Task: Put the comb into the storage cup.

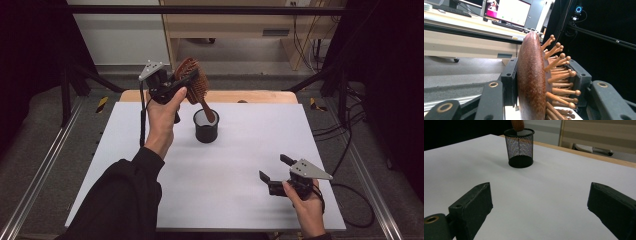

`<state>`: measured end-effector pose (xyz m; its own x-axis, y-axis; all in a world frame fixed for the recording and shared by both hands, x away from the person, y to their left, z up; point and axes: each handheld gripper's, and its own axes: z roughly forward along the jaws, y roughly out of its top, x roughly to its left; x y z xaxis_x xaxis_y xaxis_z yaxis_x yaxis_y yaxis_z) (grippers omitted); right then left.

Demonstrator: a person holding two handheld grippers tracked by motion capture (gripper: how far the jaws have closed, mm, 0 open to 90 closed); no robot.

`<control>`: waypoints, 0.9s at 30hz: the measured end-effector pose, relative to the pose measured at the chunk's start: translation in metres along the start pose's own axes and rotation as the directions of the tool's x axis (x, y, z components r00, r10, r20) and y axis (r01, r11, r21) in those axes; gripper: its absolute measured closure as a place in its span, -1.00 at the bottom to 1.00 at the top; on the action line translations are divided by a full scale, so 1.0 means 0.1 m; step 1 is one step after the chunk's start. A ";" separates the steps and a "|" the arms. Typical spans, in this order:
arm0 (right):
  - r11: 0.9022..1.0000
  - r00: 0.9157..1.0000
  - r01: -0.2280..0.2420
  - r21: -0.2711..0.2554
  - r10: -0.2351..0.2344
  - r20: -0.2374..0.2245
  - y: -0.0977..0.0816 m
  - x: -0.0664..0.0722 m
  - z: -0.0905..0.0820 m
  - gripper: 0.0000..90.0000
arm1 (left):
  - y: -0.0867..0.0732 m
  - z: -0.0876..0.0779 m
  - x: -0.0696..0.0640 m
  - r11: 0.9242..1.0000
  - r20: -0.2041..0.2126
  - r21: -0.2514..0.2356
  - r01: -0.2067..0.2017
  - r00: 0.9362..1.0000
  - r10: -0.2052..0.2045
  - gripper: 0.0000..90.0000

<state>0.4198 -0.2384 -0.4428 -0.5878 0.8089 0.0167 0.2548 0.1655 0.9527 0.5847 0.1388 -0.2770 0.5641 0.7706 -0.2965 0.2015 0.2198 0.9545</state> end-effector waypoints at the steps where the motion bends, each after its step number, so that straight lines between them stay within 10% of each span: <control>1: 1.000 1.000 -0.001 0.001 0.001 0.000 0.00 0.00 0.00 -0.87 | 0.00 0.01 0.01 1.000 -0.002 0.000 0.001 1.000 -0.001 0.13; 27: 1.000 1.000 0.002 -0.005 -0.002 -0.004 -0.01 0.01 0.02 -0.88 | -0.16 0.19 0.08 0.998 -0.005 0.033 -0.050 0.999 0.050 0.12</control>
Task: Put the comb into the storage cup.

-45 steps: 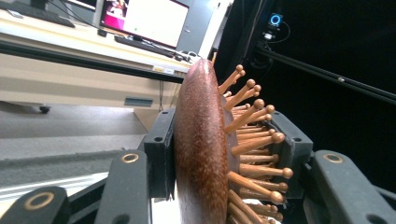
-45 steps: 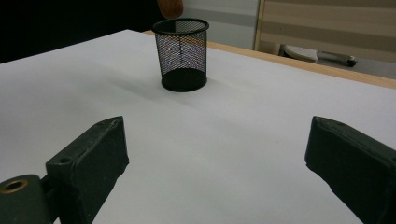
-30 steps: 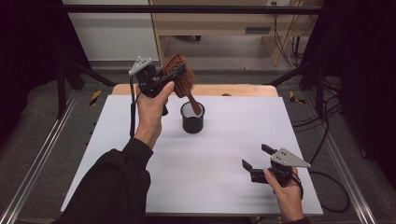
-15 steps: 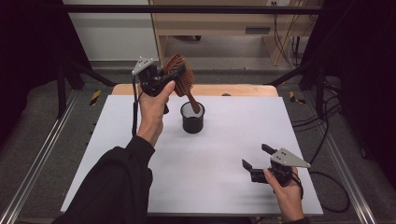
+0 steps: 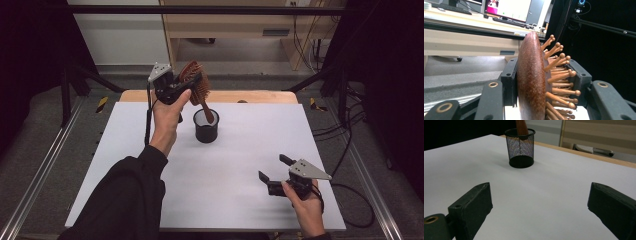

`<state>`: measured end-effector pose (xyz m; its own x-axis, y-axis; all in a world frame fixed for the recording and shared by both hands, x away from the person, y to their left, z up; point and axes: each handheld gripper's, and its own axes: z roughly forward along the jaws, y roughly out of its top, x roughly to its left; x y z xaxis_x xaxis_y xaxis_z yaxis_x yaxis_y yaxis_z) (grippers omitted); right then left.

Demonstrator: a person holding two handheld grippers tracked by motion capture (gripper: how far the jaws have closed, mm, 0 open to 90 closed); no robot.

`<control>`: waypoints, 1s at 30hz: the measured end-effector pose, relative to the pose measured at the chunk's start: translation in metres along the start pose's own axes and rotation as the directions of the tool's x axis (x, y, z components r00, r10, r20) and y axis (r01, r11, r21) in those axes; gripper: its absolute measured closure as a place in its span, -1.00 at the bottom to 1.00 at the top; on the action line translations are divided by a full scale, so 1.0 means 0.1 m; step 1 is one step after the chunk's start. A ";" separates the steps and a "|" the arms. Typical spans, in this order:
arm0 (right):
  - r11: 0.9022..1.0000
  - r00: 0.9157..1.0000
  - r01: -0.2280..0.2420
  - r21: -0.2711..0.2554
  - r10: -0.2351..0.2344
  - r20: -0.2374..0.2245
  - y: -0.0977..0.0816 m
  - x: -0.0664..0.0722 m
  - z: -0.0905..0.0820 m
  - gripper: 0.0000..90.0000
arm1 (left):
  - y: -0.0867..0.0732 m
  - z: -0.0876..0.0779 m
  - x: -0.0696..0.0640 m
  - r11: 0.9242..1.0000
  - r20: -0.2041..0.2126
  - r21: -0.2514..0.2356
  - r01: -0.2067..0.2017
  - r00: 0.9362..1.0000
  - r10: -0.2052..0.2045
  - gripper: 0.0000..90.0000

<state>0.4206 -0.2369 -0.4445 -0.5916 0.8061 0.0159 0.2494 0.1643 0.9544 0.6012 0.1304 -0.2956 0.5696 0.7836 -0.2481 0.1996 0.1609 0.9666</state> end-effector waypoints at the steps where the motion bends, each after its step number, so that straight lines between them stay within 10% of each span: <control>1: 1.000 1.000 -0.002 0.001 0.002 -0.001 0.00 0.00 0.00 -0.88 | -0.01 0.00 0.00 1.000 0.000 0.000 -0.001 1.000 0.001 0.12; 30: 1.000 1.000 0.000 0.002 0.000 0.003 0.00 0.00 0.01 -0.90 | -0.19 0.11 0.01 0.998 -0.004 0.049 -0.026 1.000 0.026 0.12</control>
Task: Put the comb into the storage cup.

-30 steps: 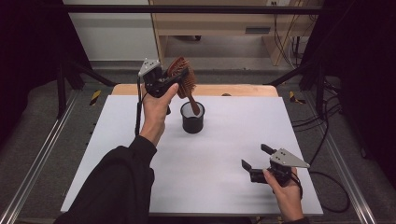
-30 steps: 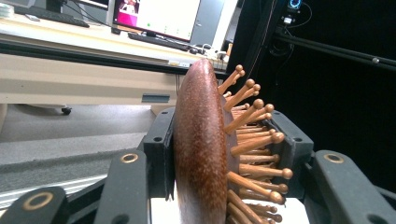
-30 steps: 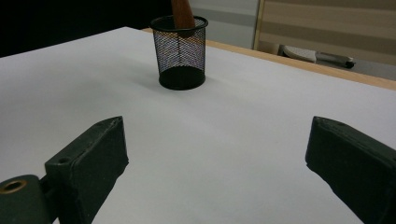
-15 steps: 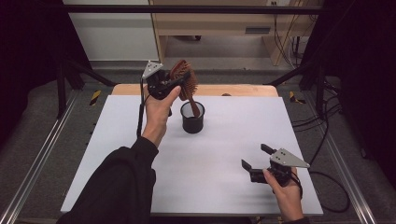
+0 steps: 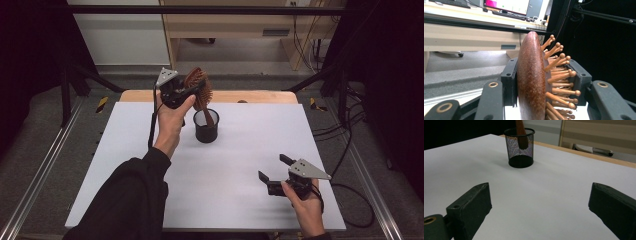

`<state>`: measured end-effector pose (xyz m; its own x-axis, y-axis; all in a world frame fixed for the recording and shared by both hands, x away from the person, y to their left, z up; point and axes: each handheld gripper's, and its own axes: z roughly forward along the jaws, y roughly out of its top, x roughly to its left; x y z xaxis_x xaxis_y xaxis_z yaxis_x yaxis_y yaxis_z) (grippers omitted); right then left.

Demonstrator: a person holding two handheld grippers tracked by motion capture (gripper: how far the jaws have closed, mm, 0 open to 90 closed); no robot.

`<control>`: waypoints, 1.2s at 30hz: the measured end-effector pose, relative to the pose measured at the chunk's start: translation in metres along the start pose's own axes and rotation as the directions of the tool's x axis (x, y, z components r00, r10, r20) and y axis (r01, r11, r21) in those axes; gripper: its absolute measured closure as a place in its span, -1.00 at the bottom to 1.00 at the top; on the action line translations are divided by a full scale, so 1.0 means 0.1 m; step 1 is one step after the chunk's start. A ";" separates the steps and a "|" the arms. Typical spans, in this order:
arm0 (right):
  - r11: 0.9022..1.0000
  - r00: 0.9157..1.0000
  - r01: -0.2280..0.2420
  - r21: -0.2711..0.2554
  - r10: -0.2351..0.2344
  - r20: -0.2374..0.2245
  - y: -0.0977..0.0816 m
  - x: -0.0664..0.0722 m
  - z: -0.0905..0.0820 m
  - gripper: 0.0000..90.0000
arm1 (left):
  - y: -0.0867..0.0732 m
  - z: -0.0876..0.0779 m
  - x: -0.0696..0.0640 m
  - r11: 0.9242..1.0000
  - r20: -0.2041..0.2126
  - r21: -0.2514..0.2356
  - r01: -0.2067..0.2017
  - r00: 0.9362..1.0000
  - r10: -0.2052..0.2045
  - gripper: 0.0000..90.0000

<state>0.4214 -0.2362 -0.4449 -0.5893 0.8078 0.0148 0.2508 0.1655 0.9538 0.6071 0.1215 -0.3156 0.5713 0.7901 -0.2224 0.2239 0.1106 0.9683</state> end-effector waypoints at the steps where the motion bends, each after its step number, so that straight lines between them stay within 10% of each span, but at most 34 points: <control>1: 1.000 1.000 0.001 0.000 -0.001 0.000 0.00 0.00 0.00 -0.90 | -0.01 0.00 0.01 1.000 0.001 0.004 -0.004 1.000 0.004 0.12; 36: 1.000 1.000 -0.008 0.006 0.008 -0.015 -0.01 -0.01 0.03 -0.89 | -0.21 0.15 0.01 0.999 0.016 0.049 -0.005 1.000 0.004 0.12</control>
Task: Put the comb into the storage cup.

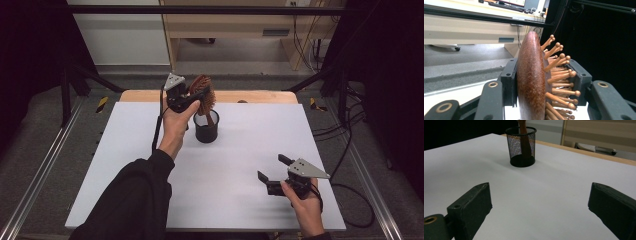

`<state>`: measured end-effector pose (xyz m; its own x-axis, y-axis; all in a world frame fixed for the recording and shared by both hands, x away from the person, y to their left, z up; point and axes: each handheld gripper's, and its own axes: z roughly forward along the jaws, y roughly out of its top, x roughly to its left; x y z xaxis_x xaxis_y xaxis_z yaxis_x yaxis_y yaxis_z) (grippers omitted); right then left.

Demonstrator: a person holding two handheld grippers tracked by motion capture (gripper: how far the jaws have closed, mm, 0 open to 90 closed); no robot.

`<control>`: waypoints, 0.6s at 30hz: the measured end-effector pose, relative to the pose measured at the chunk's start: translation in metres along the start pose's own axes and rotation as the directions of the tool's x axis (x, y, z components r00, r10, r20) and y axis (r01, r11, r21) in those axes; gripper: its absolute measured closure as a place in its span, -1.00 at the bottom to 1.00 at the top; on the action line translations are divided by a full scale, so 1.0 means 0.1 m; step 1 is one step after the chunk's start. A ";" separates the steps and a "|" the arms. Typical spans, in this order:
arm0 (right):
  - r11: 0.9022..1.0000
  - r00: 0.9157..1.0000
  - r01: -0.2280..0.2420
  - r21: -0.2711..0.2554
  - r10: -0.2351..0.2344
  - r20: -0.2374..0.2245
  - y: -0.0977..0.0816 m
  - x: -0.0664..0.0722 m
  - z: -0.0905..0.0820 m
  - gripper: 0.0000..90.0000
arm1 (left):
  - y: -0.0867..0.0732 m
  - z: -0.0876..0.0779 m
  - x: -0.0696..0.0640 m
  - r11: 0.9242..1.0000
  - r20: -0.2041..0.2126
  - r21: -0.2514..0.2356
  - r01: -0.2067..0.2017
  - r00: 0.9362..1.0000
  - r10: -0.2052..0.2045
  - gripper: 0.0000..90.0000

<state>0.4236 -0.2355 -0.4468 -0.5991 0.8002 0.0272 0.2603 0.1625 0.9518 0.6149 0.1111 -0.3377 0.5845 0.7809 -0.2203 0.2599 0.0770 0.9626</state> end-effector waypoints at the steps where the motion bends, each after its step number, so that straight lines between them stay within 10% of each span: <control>1: 1.000 1.000 0.000 0.000 0.000 0.001 0.00 0.00 0.00 -0.89 | 0.00 0.00 0.00 1.000 0.000 0.001 0.001 1.000 -0.001 0.12; 18: 1.000 1.000 0.001 0.001 -0.001 0.001 0.00 0.00 0.00 -0.89 | -0.07 0.02 0.00 1.000 0.001 0.011 0.014 1.000 -0.014 0.12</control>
<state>0.4234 -0.2354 -0.4467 -0.5984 0.8008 0.0263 0.2606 0.1635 0.9515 0.6145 0.1090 -0.3442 0.5816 0.7790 -0.2343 0.2766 0.0814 0.9575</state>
